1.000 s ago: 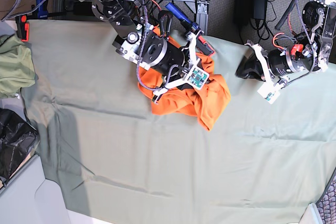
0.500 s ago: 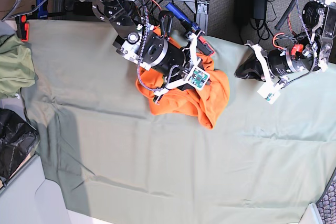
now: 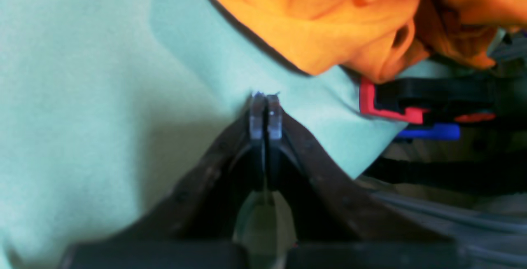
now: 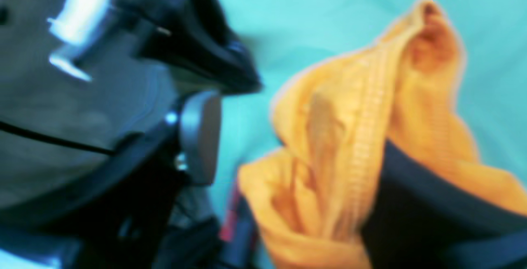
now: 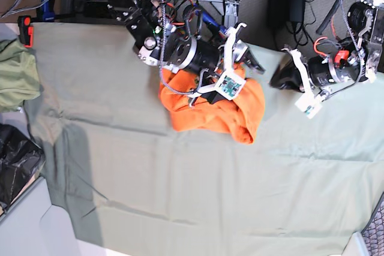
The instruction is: Fold the T-shirt properly
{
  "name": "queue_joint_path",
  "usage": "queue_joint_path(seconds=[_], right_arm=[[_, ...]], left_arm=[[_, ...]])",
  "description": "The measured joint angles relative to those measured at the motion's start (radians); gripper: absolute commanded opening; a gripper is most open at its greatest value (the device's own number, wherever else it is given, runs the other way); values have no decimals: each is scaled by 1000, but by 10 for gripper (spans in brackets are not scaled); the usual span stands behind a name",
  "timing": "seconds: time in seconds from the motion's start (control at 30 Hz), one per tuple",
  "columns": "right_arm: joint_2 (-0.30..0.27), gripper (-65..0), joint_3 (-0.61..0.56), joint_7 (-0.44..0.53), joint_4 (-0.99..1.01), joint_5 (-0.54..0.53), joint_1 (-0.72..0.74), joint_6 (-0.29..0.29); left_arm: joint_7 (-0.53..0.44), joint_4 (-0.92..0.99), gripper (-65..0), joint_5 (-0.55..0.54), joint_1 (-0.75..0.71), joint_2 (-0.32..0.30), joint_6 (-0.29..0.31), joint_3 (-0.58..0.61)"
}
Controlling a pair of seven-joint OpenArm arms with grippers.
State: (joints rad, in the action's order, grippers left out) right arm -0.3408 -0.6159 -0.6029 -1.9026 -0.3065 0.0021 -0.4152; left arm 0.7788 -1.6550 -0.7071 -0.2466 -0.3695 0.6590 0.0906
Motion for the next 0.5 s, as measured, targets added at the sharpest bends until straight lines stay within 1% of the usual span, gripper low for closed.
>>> queue_joint_path(seconds=[0.13,0.33,0.5], right_arm=[[35,-294,0,0,0,-66,-3,0],[107,-294,1,-4,-31,-86,-5,0],[159,-294,3,-2,-42,-95,-5,0]], left_arm=[[0,0,-650,-22,0,-23,1,0],[3,0,-650,-32,0,-53,1,0],[3,0,-650,-38,0,-55,1,0]])
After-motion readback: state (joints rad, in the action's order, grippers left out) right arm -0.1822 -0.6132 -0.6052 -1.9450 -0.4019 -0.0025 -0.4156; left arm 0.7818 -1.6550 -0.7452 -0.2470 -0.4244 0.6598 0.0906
